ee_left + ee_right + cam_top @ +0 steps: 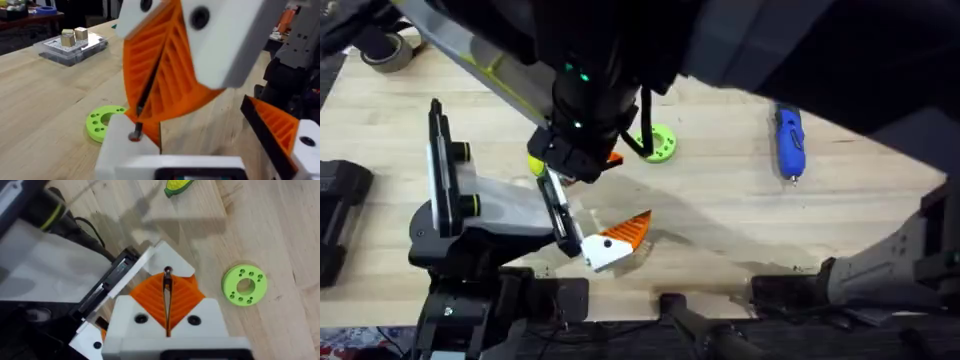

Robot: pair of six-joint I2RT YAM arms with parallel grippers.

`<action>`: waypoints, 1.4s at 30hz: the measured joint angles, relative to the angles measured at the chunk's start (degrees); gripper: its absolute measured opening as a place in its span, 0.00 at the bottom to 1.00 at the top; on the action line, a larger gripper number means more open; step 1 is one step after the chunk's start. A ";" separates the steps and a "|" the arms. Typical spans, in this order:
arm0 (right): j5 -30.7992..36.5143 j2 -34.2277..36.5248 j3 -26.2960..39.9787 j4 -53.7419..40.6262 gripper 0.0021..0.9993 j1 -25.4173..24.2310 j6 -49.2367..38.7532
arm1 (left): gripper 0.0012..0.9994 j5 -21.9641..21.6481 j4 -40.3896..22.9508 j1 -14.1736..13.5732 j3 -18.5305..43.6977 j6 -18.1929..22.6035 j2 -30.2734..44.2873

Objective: Pick up the gripper from the table and insert it into the empty holder that is missing its gripper. Then pick up a screw, insert it into the mounting hole, and use the screwdriver to tighten it. Finally, clean up the table by picking up the vegetable and placing it into the bucket.

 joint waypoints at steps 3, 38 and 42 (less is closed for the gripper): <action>0.00 0.03 0.00 -0.04 0.01 0.00 -0.76 | 0.99 0.00 0.00 0.00 0.00 0.00 0.00; -2.63 0.03 0.01 -1.33 0.01 -1.39 -5.97 | 0.99 0.02 0.00 0.00 0.00 0.02 0.00; -2.75 0.03 0.00 -1.36 0.01 -1.36 -5.96 | 0.99 0.02 0.00 0.00 0.00 0.02 0.00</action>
